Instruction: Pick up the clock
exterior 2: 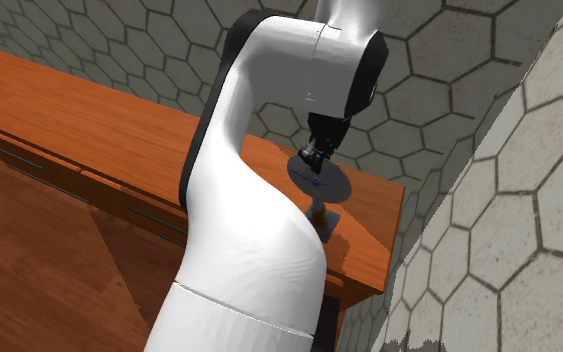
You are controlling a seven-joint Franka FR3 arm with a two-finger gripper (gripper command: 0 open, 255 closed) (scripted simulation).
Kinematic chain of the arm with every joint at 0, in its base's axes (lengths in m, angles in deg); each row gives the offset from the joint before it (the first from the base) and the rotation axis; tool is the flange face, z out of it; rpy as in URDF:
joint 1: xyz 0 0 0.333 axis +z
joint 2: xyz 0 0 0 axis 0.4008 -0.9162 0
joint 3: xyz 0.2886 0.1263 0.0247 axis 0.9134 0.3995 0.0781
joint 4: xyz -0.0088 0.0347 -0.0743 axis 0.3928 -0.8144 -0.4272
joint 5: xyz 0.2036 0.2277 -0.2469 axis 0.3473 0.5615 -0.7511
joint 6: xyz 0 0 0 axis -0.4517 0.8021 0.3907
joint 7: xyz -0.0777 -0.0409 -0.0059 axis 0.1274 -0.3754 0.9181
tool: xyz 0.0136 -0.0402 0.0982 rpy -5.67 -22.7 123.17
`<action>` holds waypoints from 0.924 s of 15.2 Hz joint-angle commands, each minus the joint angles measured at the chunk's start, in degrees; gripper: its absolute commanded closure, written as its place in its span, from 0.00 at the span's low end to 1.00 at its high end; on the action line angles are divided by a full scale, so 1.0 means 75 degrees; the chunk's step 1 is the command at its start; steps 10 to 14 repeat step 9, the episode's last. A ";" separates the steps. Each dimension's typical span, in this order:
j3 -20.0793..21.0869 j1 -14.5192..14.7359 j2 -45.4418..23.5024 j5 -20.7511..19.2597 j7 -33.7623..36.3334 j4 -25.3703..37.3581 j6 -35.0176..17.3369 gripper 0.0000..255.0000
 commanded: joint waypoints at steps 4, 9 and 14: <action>-0.0011 0.0016 -0.0193 0.0046 -0.0076 0.0716 0.0526 1.00; -0.0028 0.0027 -0.0364 0.0087 -0.0132 0.1222 0.0866 1.00; -0.0028 0.0027 -0.0364 0.0087 -0.0132 0.1222 0.0866 1.00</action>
